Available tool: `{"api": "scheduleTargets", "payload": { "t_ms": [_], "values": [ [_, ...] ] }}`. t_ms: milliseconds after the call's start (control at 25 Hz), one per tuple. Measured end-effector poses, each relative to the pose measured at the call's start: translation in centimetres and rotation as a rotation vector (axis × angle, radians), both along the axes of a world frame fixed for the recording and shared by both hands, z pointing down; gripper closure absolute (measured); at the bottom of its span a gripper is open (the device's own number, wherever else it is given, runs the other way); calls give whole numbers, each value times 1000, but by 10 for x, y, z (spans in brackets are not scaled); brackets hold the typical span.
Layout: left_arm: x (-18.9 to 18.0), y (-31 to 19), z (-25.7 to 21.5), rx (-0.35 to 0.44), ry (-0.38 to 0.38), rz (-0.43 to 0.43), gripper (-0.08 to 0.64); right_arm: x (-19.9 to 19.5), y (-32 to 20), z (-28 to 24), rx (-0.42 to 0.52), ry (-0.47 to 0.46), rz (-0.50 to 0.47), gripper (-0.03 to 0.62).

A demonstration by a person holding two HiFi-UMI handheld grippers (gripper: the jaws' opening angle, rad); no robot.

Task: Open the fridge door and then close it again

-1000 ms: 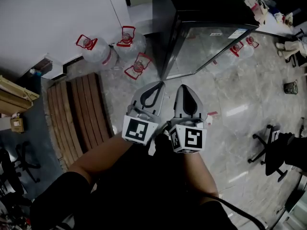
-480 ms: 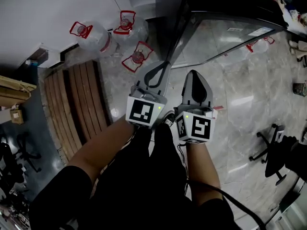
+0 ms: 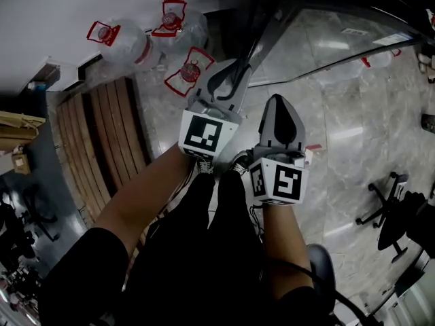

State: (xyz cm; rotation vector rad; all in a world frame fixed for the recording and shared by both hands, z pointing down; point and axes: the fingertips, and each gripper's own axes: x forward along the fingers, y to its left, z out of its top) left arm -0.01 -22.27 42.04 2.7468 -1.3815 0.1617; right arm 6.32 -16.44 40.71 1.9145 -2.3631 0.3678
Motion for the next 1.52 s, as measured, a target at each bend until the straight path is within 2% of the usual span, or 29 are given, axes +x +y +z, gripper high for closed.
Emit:
{"api": "scheduleTargets", "payload": {
  "t_ms": [280, 640, 1040, 1240, 1360, 1520],
  "values": [
    [9, -25, 11, -1, 60, 13, 462, 5, -10, 36, -34, -31, 0, 577],
    [24, -39, 6, 51, 84, 71, 462, 8, -28, 41, -22, -59, 7, 577],
    [23, -38, 8, 11, 123, 139, 494, 15, -25, 37, -18, -36, 28, 577],
    [22, -39, 9, -19, 146, 136, 502, 30, -21, 35, -11, -33, 72, 577],
    [26, -31, 4, -1, 141, 150, 503, 37, -14, 34, -15, -43, 90, 577],
    [45, 14, 1, 19, 119, 217, 512, 40, 1, 27, 7, -32, 88, 577]
  ]
}}
